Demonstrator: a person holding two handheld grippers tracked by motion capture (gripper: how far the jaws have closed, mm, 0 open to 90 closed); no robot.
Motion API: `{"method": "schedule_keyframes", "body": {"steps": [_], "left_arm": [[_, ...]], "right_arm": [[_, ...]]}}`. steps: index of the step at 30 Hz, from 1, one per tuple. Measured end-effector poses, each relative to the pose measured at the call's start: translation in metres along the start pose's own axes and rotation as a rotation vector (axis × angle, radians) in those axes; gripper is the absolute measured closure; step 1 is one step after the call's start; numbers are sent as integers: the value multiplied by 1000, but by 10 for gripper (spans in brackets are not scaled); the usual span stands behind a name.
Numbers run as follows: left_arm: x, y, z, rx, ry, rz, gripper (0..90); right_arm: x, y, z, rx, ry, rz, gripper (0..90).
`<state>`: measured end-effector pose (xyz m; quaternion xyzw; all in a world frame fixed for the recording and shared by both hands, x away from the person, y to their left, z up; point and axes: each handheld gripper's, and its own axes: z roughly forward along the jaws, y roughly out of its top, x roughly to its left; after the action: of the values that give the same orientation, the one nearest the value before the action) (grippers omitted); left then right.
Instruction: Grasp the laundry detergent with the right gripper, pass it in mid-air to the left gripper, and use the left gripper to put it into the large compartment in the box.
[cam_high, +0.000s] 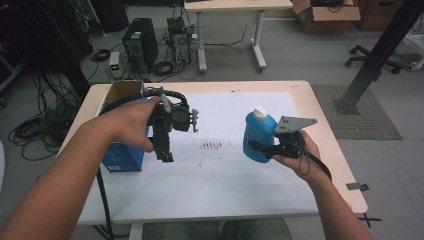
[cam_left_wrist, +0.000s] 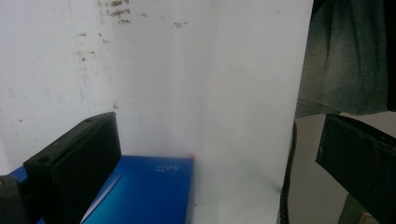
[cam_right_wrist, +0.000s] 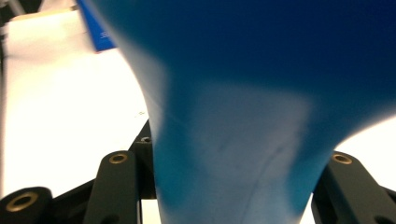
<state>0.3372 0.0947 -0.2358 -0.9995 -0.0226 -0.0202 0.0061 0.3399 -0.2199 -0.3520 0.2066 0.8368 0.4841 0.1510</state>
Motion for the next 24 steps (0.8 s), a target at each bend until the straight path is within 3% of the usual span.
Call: {"method": "schedule_keyframes", "body": {"steps": [7, 24], "left_arm": [[-1, 7, -6, 9, 2, 8, 2], [-1, 23, -22, 3, 2, 31, 2]], "right_arm": [[2, 13, -5, 36, 64, -79, 470], [13, 19, 9, 2, 242, -113, 468]]}}
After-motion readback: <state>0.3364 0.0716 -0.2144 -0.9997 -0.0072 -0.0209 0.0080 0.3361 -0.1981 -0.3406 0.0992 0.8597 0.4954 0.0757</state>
